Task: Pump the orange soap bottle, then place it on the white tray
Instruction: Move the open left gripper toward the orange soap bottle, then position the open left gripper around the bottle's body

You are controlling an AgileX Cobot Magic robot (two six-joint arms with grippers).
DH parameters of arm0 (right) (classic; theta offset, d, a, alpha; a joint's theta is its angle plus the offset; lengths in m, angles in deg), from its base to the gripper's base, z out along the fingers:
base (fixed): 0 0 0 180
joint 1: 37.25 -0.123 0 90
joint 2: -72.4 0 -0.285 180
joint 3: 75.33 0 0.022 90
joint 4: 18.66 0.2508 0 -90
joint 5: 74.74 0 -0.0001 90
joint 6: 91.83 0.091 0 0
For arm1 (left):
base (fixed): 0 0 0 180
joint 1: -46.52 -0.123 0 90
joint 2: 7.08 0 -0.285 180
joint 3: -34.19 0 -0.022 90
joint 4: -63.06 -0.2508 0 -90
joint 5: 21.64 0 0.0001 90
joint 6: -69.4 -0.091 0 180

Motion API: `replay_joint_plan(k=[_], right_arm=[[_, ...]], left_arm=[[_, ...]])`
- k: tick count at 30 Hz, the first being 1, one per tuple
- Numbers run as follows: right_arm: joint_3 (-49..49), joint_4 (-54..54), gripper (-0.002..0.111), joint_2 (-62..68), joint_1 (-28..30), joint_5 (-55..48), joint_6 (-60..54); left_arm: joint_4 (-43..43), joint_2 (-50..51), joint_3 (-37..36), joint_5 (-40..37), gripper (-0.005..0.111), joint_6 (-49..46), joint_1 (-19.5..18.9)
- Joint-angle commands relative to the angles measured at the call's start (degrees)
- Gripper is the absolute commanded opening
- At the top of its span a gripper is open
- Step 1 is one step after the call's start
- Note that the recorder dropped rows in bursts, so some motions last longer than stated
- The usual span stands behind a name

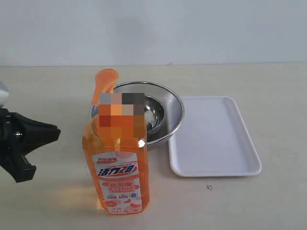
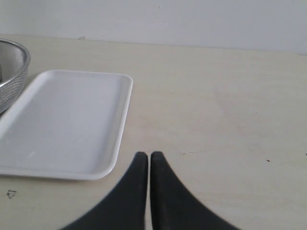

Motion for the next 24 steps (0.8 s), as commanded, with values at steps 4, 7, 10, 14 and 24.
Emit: replay_joint_plan(k=[4,7,10,14,24], right_arm=[[0.0,0.0,0.000,-0.2,0.1,0.6,-0.2],[0.0,0.0,0.000,-0.2,0.1,0.6,-0.2],[0.0,0.0,0.000,-0.2,0.1,0.6,-0.2],[0.0,0.0,0.000,-0.2,0.1,0.6,-0.2],[0.0,0.0,0.000,-0.2,0.1,0.6,-0.2]], left_arm=[[-6.0,1.6,-2.0,-15.3,0.005,-0.2,0.0],[-8.6,1.6,-3.6,-19.6,0.005,-0.2,0.0],[-9.3,1.6,-4.8,-22.5,0.005,-0.2,0.0],[-5.7,1.6,-6.1,-22.7,0.005,0.3,0.0],[-3.6,1.6,-6.3,-22.7,0.051,4.1,0.0]])
